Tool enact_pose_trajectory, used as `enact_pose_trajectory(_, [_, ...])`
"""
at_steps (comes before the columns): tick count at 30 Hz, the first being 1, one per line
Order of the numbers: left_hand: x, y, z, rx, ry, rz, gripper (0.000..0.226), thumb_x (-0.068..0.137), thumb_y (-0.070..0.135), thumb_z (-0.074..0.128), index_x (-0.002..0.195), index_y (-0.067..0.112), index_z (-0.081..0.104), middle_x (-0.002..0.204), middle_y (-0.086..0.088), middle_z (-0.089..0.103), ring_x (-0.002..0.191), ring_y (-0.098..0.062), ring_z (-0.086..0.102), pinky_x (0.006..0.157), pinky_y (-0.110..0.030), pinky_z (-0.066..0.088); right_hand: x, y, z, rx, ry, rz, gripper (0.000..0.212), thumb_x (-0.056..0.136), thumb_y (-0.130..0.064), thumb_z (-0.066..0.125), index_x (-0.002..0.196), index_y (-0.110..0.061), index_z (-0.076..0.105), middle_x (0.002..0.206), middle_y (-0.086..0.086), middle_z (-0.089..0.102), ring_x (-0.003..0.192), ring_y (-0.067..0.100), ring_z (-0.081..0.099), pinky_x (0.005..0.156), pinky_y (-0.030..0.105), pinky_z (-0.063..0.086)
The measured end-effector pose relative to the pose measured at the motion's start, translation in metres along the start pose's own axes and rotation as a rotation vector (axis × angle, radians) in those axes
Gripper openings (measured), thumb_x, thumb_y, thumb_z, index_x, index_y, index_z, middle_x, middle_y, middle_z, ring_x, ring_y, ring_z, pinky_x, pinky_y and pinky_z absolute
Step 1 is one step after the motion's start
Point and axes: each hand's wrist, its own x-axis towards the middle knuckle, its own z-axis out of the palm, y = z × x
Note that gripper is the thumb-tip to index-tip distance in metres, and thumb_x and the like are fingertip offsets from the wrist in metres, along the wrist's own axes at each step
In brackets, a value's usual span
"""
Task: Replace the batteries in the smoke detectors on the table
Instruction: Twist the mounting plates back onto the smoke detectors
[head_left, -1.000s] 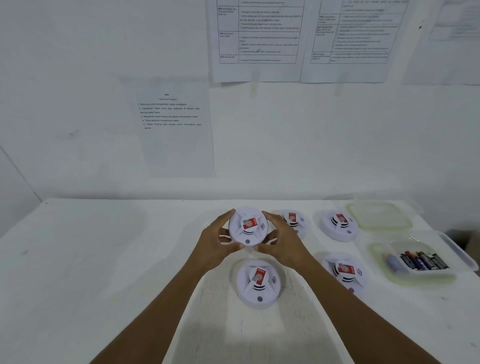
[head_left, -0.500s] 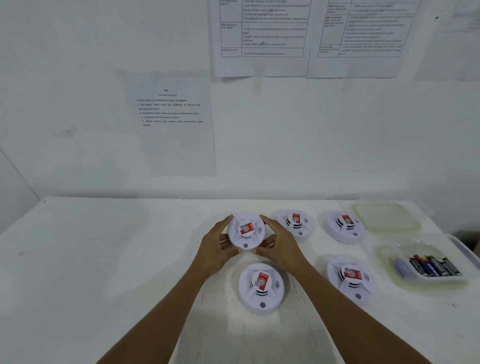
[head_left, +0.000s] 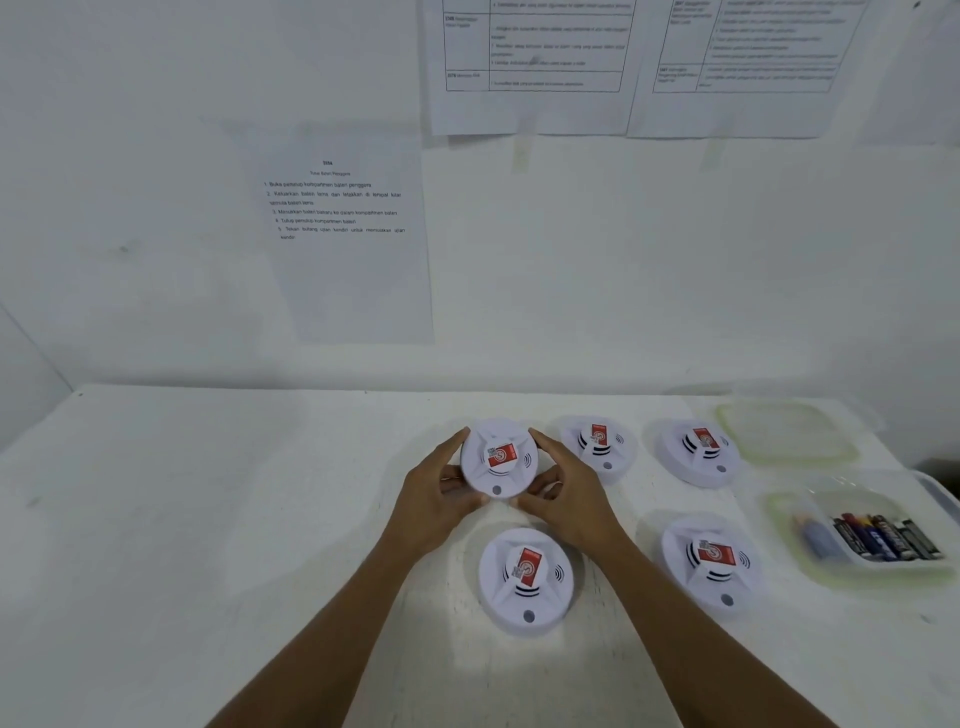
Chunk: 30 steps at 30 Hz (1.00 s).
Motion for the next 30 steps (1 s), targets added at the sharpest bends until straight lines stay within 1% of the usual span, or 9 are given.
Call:
enact_pose_trajectory(2, [-0.0008,-0.0007,-0.0007,0.005,-0.004,0.012,0.065,0.081,0.012,0.077,0.139,0.023,0.050,0.127,0.006,0.065,0.109,-0.009,0.066,0.093,-0.023,0.053,-0.0004,0.0002,-0.0003,0.011,-0.003,0.003,0.073,0.074,-0.023,0.083,0.132,-0.041,0.042,0.112,-0.016,0.064,0.081,-0.001,0.064,0.072,0.014,0.054])
enact_pose_trajectory(5, [-0.0027,0.0015,-0.0010,0.018,0.004,0.025,0.064,0.081,0.011,0.076,0.135,0.032,0.049,0.124,0.012,0.065,0.108,-0.007,0.066,0.092,-0.021,0.052,-0.0011,0.0002,-0.0004,0.022,-0.009,0.001,0.073,0.074,-0.022,0.082,0.132,-0.040,0.042,0.113,-0.015,0.064,0.082,-0.001,0.064,0.072,0.019,0.056])
enact_pose_trajectory(9, [-0.0030,0.0065,-0.0011,0.028,0.026,0.019,0.066,0.080,0.005,0.077,0.125,0.044,0.048,0.114,0.018,0.066,0.100,-0.002,0.067,0.084,-0.014,0.051,-0.0008,0.0004,-0.0010,0.036,-0.012,0.005,0.073,0.074,-0.023,0.082,0.133,-0.040,0.043,0.115,-0.014,0.064,0.082,0.001,0.063,0.073,0.022,0.057])
enact_pose_trajectory(11, [-0.0025,0.0062,-0.0011,0.030,0.030,0.015,0.068,0.079,0.005,0.077,0.124,0.045,0.047,0.111,0.020,0.067,0.097,0.000,0.068,0.082,-0.012,0.051,-0.0009,0.0004,-0.0011,0.038,-0.015,0.008,0.073,0.074,-0.024,0.083,0.132,-0.041,0.042,0.115,-0.016,0.063,0.082,0.001,0.063,0.074,0.023,0.057])
enact_pose_trajectory(16, [-0.0027,0.0047,-0.0006,0.029,0.026,0.017,0.067,0.079,0.007,0.078,0.127,0.042,0.047,0.114,0.014,0.067,0.101,-0.003,0.067,0.085,-0.014,0.052,-0.0011,0.0005,-0.0011,0.032,-0.018,0.012,0.073,0.074,-0.026,0.083,0.133,-0.040,0.042,0.115,-0.017,0.063,0.082,0.000,0.063,0.073,0.022,0.057])
enact_pose_trajectory(20, [-0.0023,0.0029,-0.0003,0.024,0.021,0.006,0.068,0.079,0.008,0.078,0.134,0.032,0.047,0.114,0.012,0.068,0.098,-0.001,0.068,0.085,-0.014,0.052,-0.0013,-0.0004,-0.0014,0.044,-0.018,0.008,0.074,0.073,-0.023,0.083,0.133,-0.040,0.043,0.116,-0.015,0.062,0.081,0.001,0.063,0.073,0.024,0.057])
enact_pose_trajectory(23, [-0.0015,0.0003,-0.0004,0.023,0.021,-0.008,0.071,0.078,0.008,0.080,0.140,0.022,0.048,0.116,0.008,0.068,0.097,-0.003,0.069,0.085,-0.017,0.053,-0.0016,-0.0012,-0.0021,0.053,-0.011,0.001,0.074,0.073,-0.019,0.083,0.129,-0.044,0.042,0.113,-0.017,0.062,0.080,0.003,0.063,0.072,0.022,0.056])
enact_pose_trajectory(25, [-0.0014,-0.0002,-0.0004,0.026,0.019,-0.012,0.072,0.077,0.008,0.080,0.140,0.021,0.048,0.116,0.008,0.068,0.098,-0.004,0.069,0.085,-0.017,0.054,-0.0018,-0.0015,-0.0022,0.051,-0.010,-0.006,0.074,0.073,-0.019,0.083,0.128,-0.046,0.042,0.113,-0.016,0.062,0.080,0.003,0.063,0.072,0.021,0.056])
enact_pose_trajectory(30, [-0.0021,0.0019,-0.0004,0.011,0.021,-0.031,0.073,0.076,0.005,0.080,0.139,0.023,0.048,0.116,0.008,0.068,0.097,-0.003,0.068,0.083,-0.015,0.052,-0.0021,0.0007,-0.0014,0.062,-0.011,-0.001,0.074,0.073,-0.022,0.083,0.132,-0.043,0.044,0.114,-0.014,0.064,0.079,0.005,0.064,0.073,0.025,0.057])
